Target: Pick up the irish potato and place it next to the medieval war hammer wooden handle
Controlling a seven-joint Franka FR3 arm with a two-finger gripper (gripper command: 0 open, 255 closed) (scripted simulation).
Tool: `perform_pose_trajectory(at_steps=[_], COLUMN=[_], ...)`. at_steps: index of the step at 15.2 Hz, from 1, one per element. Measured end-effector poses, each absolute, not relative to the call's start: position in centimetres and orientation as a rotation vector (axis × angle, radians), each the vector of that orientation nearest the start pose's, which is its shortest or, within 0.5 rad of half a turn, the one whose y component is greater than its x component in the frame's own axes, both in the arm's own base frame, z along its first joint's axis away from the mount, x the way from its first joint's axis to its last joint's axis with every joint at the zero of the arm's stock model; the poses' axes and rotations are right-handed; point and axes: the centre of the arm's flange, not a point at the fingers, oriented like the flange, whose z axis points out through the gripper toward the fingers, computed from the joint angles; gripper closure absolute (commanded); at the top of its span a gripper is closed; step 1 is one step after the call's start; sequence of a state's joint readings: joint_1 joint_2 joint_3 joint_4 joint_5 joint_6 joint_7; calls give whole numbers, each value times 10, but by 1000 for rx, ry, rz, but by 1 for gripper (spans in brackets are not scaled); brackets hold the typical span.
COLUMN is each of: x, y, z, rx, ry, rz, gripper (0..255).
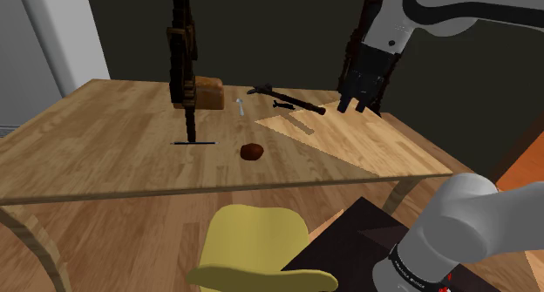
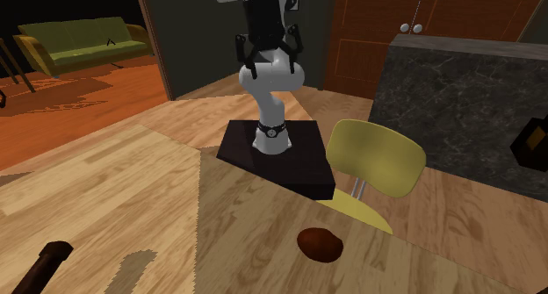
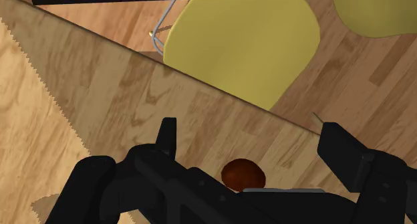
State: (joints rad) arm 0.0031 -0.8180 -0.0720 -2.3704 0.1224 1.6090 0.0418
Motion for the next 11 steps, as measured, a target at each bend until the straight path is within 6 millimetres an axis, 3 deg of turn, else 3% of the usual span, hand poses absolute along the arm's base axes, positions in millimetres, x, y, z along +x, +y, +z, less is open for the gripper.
perform_pose_trajectory(at_steps=[3,11], x=[314,392], y=[-20,-40], z=[585,519], rx=[-2958,-2887], ry=[60,-424], rz=[-88,-133], gripper=[0,0])
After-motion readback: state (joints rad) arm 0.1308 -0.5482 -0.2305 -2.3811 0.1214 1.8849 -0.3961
